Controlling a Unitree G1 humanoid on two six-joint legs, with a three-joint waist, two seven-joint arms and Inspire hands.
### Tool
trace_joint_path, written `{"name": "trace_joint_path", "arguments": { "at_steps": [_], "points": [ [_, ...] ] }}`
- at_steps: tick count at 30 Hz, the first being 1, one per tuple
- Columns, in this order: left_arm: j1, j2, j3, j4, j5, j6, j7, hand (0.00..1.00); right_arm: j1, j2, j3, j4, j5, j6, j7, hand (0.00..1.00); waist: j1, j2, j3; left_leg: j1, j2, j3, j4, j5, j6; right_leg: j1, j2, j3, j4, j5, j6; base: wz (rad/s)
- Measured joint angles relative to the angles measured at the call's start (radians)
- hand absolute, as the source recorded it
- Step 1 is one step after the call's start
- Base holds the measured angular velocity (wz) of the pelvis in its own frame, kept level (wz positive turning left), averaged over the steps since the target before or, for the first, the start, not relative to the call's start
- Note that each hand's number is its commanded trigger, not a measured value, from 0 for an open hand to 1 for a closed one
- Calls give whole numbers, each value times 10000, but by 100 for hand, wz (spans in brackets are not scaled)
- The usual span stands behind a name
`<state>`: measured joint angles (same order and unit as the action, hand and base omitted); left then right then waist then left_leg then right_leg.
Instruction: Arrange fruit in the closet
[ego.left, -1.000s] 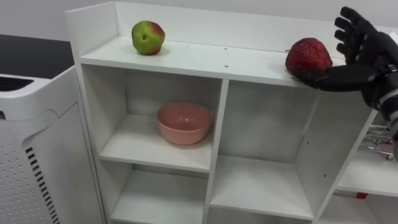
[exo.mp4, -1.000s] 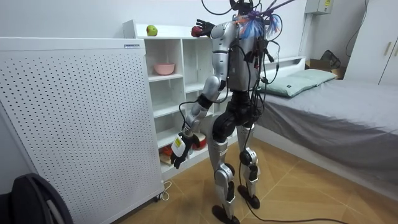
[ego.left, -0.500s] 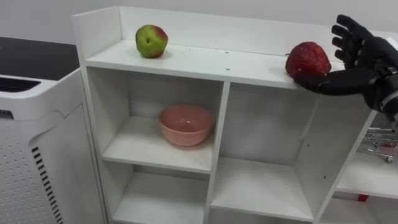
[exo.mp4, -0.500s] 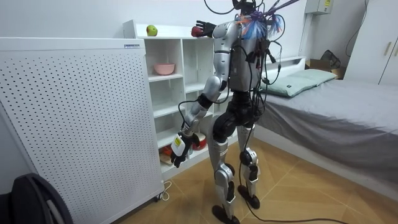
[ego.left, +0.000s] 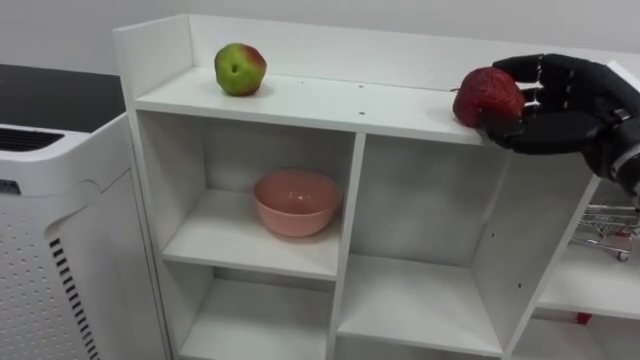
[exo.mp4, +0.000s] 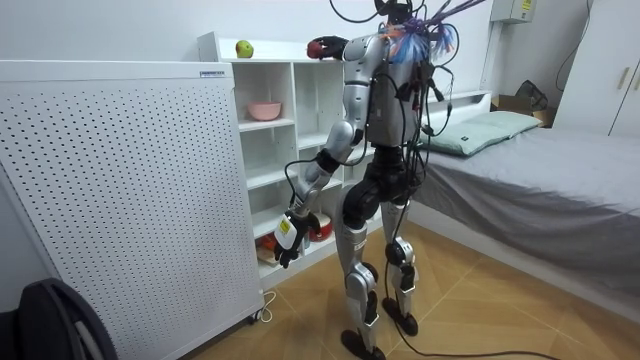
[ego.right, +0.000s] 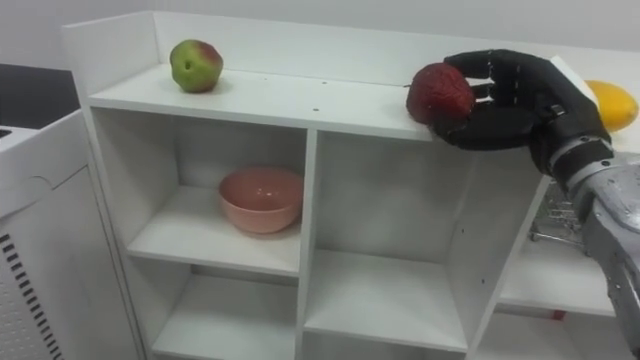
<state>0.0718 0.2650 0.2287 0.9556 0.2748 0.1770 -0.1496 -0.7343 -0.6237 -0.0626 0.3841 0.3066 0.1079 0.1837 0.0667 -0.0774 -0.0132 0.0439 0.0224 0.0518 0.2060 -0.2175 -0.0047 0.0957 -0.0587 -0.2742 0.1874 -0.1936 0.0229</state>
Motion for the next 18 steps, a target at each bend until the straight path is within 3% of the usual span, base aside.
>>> {"name": "trace_joint_path", "arguments": {
  "at_steps": [9,18],
  "points": [
    [-126,285,-66,-1,-21,7,-206,0,-75,-105,110,-4,-352,-70,48,100,265,-201,6,22,4,-119,-3,37,-17,-87,14,0,-25,0,0,3],
    [-129,368,-85,-3,-75,-34,-206,0,66,-97,416,-922,-386,-39,-10,100,164,-17,59,-60,23,12,7,36,-20,-123,28,-3,-25,15,-22,-3]
  ]
}}
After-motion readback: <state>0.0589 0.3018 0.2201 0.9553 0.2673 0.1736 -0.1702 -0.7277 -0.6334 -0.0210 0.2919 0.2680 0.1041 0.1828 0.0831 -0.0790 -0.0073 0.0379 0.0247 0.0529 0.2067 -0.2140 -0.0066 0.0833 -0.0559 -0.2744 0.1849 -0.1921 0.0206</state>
